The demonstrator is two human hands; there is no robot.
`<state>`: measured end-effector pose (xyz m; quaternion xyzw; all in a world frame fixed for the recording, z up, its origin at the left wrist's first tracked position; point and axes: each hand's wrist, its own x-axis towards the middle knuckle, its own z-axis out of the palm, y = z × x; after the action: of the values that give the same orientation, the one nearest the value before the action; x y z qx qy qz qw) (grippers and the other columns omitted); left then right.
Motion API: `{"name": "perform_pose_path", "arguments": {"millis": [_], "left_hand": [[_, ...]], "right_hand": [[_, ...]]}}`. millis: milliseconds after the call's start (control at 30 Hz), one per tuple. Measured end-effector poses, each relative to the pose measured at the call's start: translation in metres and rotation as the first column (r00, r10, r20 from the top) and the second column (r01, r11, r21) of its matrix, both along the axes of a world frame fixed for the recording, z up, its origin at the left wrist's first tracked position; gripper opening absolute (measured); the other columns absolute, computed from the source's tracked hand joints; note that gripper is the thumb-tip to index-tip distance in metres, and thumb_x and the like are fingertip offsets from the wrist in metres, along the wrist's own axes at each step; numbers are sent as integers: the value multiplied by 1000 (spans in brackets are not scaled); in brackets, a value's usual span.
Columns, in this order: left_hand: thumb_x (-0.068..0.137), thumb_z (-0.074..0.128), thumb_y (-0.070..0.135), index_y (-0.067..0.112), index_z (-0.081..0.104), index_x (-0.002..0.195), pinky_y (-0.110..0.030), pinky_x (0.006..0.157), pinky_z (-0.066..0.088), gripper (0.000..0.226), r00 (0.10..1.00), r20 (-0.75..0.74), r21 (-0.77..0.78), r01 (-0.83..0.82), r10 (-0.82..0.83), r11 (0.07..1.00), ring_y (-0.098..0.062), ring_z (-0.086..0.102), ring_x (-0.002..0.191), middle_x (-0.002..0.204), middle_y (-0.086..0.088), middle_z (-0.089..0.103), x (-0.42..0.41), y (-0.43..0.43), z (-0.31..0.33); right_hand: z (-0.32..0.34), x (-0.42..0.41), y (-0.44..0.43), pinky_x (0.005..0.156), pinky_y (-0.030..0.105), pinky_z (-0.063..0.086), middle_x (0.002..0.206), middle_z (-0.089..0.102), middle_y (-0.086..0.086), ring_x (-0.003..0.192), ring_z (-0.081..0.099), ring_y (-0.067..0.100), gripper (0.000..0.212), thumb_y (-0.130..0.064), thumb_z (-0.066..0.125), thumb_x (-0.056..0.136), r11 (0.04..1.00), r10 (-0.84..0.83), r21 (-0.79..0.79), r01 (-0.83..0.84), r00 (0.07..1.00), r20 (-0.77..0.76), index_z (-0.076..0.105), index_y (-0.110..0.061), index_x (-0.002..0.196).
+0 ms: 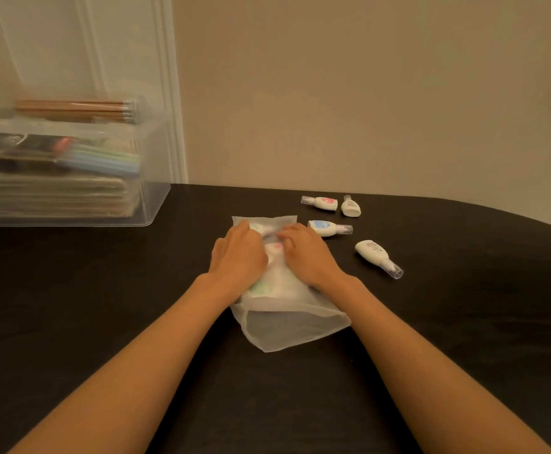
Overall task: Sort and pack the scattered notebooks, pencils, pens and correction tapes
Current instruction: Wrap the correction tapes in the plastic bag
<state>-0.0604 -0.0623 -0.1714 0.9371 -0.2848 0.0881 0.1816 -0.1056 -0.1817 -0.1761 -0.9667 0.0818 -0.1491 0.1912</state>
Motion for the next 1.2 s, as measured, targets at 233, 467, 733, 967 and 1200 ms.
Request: {"name": "perform_pose_path", "arguments": {"millis": [233,467,733,967,1200], "left_hand": [[94,29,11,12,45,133,-39,95,33,42,995,-96,20,39,-37,999,-27,43,117,131,-6,40,0,3,1],[90,41,4,11,52,97,-30,75,35,15,988,151,-183,14,15,983,-24,47,94,105,-7,50,-21,5,5],[95,37,10,10,59,103,-33,81,39,24,994,107,-86,18,-9,996,-25,51,98,110,-7,54,-22,7,1],[92,41,3,12,60,112,-32,80,37,29,991,116,-23,69,-66,997,-25,50,102,114,-7,53,-21,7,-1],[92,38,4,18,54,127,-36,89,36,41,992,15,40,128,-129,991,-25,45,111,122,-7,48,-14,4,-2]], "right_hand": [[-4,-3,-3,94,34,40,126,56,11,114,50,25,33,-11,39,94,960,-114,265,92,991,68,57,-1,119],[-6,-26,8,66,19,28,86,44,-5,84,37,7,7,-17,61,83,999,-43,6,44,936,348,58,-11,82],[-1,-31,14,66,25,37,93,56,4,79,52,14,18,-21,55,91,992,-129,31,126,967,218,66,-7,87],[2,-32,18,67,28,35,96,47,5,88,48,19,28,-23,46,94,983,-142,-93,160,975,170,64,-2,91],[1,-29,15,69,30,31,92,43,7,93,48,24,23,-17,37,95,990,-144,4,144,989,33,55,-7,85]]}}
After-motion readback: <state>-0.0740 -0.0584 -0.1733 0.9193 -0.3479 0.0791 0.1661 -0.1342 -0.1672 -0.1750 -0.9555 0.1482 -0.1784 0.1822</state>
